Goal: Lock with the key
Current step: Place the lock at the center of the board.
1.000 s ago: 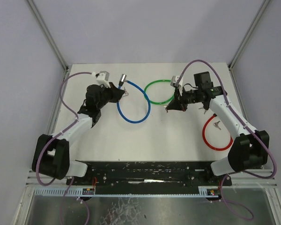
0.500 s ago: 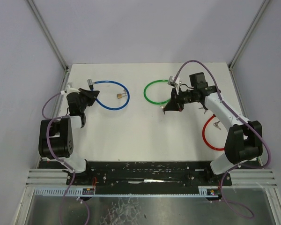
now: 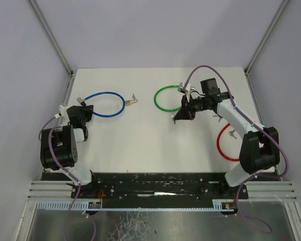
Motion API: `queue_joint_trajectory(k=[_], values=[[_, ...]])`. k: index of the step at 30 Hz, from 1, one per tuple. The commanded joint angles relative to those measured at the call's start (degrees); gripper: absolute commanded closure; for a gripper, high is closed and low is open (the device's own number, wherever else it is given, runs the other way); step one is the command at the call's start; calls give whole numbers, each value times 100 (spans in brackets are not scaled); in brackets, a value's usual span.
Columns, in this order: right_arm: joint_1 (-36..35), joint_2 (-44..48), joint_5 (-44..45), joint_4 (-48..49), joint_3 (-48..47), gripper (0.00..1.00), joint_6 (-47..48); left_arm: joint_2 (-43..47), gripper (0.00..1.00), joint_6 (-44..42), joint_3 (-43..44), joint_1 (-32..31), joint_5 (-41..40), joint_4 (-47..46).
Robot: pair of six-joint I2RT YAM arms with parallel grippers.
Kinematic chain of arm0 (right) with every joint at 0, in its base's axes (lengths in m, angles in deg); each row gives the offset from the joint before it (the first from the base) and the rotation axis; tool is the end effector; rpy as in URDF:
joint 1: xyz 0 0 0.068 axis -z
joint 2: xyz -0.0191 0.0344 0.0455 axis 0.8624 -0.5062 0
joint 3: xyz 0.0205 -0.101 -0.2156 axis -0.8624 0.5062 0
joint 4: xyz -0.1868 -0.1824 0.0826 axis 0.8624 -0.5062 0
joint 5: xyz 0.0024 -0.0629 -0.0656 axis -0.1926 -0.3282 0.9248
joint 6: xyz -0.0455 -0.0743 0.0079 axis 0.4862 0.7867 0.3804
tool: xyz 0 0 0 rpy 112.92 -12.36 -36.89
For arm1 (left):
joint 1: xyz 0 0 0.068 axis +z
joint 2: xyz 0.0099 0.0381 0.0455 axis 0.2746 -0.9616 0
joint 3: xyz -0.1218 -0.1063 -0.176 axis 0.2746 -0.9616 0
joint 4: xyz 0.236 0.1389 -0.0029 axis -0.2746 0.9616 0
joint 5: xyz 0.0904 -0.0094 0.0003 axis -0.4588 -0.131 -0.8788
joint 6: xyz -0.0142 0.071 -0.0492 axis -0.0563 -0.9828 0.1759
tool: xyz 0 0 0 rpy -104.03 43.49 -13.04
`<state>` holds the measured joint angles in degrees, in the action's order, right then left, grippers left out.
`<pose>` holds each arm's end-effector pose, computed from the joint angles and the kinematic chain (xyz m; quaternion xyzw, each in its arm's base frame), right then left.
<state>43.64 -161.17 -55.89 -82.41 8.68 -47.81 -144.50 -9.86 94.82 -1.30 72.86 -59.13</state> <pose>0.3286 0.1616 0.2166 -0.4626 0.7027 0.4139 0.3478 0.3395 0.0824 0.0884 -0.4899 0.6502 -0.2647 0.5170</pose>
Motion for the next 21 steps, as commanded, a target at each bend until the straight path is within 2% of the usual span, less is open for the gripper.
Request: queue_joint_trajectory(k=[1, 6, 8, 9, 13, 15, 17, 21], values=[[-57, -35, -117, 131, -66, 100, -107, 511, 100, 152, -50, 18, -1293, 685], [-78, -98, -87, 120, -86, 100, -116, 472, 99, 248, 175, 18, -1514, 1377], [-83, -112, -76, 105, -94, 100, -122, 399, 93, 237, 338, 14, -1395, 1646], [-83, -115, -63, 98, -97, 100, -118, 378, 85, 197, 413, 18, -1353, 1771], [-84, -138, -38, 98, -93, 100, -122, 474, 33, 173, 559, 18, -1351, 2311], [-84, -164, -36, 98, -113, 100, -132, 646, 11, 165, 468, 19, -1477, 2437], [-87, -193, -38, 94, -109, 100, -134, 877, 2, 185, 305, 14, -1561, 2495], [-91, -219, -65, 94, -122, 100, -152, 1426, 0, 188, -36, -5, -1426, 2439]])
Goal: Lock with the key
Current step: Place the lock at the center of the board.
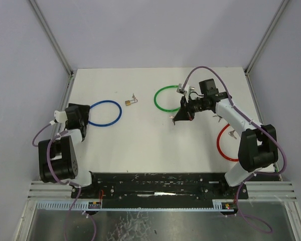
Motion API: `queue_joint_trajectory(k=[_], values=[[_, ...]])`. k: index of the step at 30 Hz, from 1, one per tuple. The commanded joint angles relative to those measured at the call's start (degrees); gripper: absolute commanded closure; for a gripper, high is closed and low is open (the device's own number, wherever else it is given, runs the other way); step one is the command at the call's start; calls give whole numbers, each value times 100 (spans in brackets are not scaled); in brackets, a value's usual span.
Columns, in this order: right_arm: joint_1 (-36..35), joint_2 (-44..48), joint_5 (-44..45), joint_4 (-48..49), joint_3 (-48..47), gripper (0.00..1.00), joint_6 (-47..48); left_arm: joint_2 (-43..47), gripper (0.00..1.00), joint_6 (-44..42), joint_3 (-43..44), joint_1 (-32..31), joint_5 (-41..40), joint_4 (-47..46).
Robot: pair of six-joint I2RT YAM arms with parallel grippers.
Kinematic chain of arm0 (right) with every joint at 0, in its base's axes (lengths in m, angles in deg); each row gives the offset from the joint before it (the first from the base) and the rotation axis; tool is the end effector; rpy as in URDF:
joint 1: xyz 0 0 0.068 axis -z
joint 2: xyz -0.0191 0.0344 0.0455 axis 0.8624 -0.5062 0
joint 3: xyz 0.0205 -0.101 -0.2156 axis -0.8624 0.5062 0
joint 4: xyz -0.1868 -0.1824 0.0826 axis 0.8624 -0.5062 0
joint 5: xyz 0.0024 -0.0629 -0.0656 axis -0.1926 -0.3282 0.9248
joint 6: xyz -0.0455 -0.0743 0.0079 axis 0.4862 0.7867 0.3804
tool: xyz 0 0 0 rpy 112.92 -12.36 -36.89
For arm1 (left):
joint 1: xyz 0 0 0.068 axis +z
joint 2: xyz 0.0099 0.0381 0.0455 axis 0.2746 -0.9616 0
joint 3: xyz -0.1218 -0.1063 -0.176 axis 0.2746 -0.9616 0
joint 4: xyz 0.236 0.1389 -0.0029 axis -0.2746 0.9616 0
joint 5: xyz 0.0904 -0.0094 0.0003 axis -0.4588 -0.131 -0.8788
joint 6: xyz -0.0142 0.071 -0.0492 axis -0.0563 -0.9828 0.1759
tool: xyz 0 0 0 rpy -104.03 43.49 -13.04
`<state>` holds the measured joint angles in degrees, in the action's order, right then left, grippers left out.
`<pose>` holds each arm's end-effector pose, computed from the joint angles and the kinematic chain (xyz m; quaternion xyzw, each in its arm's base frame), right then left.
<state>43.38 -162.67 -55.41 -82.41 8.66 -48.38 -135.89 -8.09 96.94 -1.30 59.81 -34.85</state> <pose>0.3308 0.1635 0.2073 -0.4564 0.7118 0.4160 0.3346 0.3201 0.0956 0.0916 -0.5838 0.6523 -0.1419 0.4621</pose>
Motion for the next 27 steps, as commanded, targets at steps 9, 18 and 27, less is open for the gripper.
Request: queue_joint_trajectory(k=[9, 18, 27], values=[[-67, -19, -436, 176, -128, 100, -279, 2353, 0, -1243, -648, -1460, 178, -608], [-67, 362, -588, 507, -466, 100, -1858, 3439, 3, -3011, -1020, -3094, 2406, -2403], [-43, 1013, -407, 2184, 388, 100, -3695, 2931, 9, -2541, -1320, -4423, 2856, -3280]])
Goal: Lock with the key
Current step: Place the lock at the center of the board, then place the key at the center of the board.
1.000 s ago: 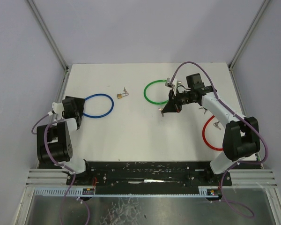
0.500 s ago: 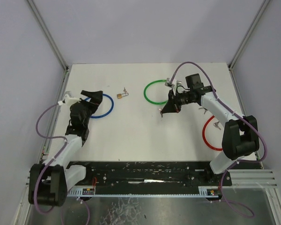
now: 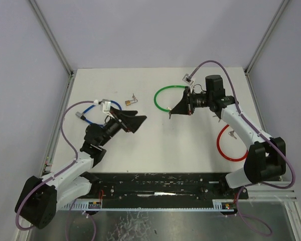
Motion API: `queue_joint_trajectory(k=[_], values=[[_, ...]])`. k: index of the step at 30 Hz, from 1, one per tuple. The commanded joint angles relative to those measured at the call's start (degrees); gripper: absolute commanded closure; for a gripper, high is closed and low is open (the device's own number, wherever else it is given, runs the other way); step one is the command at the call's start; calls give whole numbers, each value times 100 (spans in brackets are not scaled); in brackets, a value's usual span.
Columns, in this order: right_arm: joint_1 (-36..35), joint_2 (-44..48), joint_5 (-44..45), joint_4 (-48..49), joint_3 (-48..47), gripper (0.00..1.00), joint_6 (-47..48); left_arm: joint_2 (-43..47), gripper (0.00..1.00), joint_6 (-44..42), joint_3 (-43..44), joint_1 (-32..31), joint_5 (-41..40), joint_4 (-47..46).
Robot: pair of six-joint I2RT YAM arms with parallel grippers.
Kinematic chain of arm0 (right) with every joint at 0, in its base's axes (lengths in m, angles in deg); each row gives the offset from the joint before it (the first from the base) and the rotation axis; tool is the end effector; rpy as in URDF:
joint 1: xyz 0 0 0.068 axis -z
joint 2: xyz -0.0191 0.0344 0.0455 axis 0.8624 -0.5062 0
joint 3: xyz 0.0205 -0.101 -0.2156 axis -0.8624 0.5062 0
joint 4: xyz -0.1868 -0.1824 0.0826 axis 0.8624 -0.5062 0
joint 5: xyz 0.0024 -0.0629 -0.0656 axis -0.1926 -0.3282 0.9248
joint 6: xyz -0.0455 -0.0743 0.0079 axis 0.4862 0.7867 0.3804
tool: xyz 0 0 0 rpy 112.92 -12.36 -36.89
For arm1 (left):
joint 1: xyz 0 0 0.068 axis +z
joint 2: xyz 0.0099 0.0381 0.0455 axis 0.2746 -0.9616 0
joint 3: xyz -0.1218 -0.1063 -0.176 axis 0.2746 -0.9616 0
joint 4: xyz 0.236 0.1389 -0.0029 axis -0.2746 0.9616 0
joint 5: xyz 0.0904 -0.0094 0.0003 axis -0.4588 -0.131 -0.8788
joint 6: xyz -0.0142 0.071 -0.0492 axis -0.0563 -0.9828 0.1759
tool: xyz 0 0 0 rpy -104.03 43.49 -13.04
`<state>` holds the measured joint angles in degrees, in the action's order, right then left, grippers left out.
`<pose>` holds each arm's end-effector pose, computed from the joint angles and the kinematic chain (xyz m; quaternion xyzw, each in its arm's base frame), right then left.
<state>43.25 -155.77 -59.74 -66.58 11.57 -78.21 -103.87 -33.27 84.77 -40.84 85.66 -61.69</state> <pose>0.3269 0.1664 0.2578 -0.3390 0.7157 0.5043 0.3445 0.2419 -0.1377 0.2444 0.0422 0.6181 -0.4918 0.6118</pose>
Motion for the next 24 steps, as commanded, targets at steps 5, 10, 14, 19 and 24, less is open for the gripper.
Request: queue_joint_trajectory(k=[5, 10, 14, 19, 24], values=[[-27, 254, -69, 680, 244, 100, -773, -850, 18, 64, -19, -960, -181, -601], [-28, 55, -234, 733, 294, 100, -902, -1453, 26, 116, 384, -1329, -374, -602], [-32, 54, -265, 753, 338, 100, -882, -1895, 31, 4, 766, -1569, -677, -205], [-42, 38, -295, 811, 367, 100, -940, -2426, 42, 52, 1260, -1653, -719, 126], [-44, 46, -314, 831, 376, 100, -969, -2833, 52, 91, 1603, -1714, -768, 318]])
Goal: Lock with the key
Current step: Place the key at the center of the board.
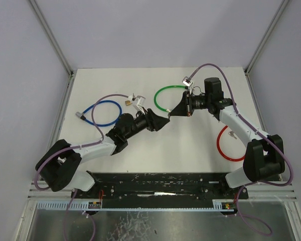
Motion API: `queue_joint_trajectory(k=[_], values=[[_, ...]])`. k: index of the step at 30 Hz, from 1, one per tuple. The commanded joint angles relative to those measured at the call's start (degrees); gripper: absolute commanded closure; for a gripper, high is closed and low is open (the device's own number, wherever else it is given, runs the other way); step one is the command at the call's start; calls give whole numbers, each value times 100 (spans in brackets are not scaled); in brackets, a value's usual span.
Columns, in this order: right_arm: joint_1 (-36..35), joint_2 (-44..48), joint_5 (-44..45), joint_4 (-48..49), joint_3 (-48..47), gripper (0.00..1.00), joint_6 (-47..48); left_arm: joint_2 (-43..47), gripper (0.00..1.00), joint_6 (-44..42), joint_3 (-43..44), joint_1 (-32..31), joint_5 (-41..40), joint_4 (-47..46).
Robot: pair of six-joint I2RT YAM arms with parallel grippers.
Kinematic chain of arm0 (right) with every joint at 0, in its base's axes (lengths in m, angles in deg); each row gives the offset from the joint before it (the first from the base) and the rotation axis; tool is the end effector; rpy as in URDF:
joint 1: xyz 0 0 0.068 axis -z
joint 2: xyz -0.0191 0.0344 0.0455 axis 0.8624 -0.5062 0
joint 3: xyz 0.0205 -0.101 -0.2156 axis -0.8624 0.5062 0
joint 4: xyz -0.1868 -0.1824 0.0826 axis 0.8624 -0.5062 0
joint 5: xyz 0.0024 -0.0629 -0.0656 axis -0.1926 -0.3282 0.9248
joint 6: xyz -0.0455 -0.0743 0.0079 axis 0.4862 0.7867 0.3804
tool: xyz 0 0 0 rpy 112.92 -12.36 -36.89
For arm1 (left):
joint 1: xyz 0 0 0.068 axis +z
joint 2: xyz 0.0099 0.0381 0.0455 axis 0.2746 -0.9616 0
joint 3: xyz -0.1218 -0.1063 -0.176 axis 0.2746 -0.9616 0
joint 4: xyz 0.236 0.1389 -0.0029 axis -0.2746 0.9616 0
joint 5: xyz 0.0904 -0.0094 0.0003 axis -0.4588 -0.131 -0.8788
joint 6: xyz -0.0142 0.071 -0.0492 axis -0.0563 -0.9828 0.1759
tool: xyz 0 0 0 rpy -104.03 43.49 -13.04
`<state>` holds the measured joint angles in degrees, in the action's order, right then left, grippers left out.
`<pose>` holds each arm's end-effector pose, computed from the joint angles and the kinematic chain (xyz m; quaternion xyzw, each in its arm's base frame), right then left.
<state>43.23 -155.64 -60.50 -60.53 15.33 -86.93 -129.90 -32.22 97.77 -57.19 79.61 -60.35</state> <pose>0.3257 0.1667 0.2456 -0.2953 0.7268 0.5319 0.3188 0.2546 -0.2433 0.1945 0.0756 0.7048 -0.5107 0.4867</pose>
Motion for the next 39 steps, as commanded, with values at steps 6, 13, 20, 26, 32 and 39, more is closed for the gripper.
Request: queue_joint_trajectory(k=[6, 13, 20, 26, 32, 39], values=[[-45, 5, -236, 225, 5, 100, -102, -531, 60, 20, 551, -146, -22, 247], [-68, -26, -211, 219, 9, 100, -80, -558, 62, 18, 610, -166, 5, 256], [-103, -54, -185, 153, -8, 100, -15, -530, 71, -27, 666, -169, -39, 297], [-109, -47, -144, 50, -29, 92, 115, -466, 100, -137, 626, -164, -56, 313], [-113, 83, -49, -246, -134, 55, 444, -187, 100, -378, 358, -165, -259, 468], [-74, 209, 125, -574, -220, 43, 878, 397, 100, -609, -216, -40, -1028, 1106]])
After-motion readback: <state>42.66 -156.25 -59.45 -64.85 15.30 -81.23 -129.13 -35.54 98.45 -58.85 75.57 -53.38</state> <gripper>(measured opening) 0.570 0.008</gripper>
